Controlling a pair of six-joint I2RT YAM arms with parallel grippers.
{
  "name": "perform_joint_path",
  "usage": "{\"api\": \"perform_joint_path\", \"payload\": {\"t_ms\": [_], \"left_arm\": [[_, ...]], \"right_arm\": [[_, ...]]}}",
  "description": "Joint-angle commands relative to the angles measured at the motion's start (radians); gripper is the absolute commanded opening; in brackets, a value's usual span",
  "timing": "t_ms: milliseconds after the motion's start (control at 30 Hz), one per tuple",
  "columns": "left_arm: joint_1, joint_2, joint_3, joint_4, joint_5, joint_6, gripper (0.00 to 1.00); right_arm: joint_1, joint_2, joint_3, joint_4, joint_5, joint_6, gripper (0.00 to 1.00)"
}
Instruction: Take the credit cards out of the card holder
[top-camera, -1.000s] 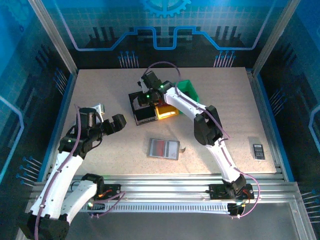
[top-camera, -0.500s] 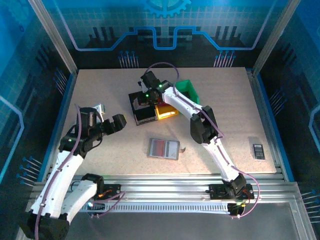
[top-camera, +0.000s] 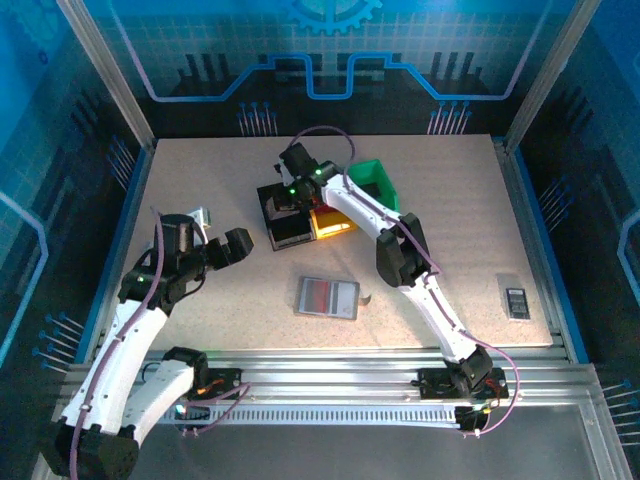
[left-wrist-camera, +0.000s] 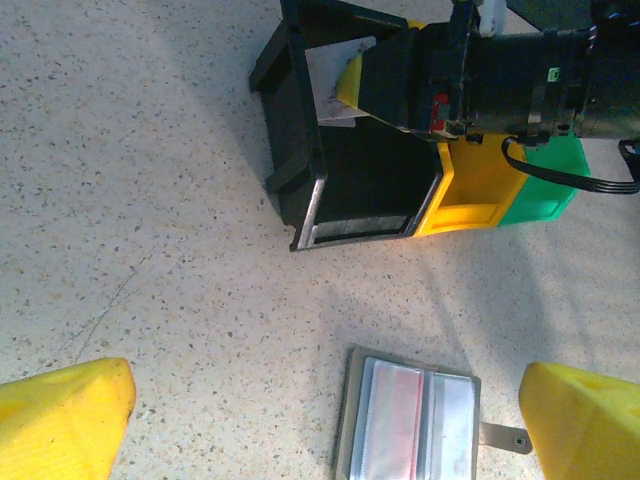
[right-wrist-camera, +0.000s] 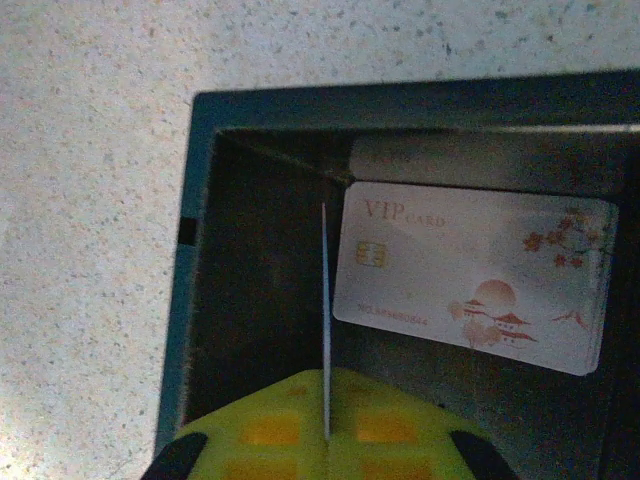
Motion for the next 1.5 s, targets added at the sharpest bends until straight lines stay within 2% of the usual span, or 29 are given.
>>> {"api": "perform_joint_path", "payload": {"t_ms": [0, 567, 667, 833, 1467], "left_arm": [[0.008, 0.003, 0.004, -0.008, 0.015, 0.032, 0.99], [0.008, 0.009, 0.005, -0.007, 0.026, 0.034, 1.00], [0.008, 0.010, 0.005, -0.005, 0.029, 0.035, 0.99], [0.008, 0.011, 0.005, -0.006, 0.030, 0.034, 0.99], [0.008, 0.024, 0.008, -0.010, 0.036, 0.037, 0.99]], "right_arm": [[-0.009, 0.024, 0.031, -0.023, -0.025, 0.015, 0.00], [-0.015, 0.046, 0.047, -0.002, -0.036, 0.036, 0.00], [-0.015, 0.049, 0.052, -0.009, -0.038, 0.039, 0.06], [-0.017, 0.048, 0.060, -0.008, -0.036, 0.036, 0.07], [-0.040, 0.027, 0.090, -0.037, -0.026, 0.020, 0.31]]}}
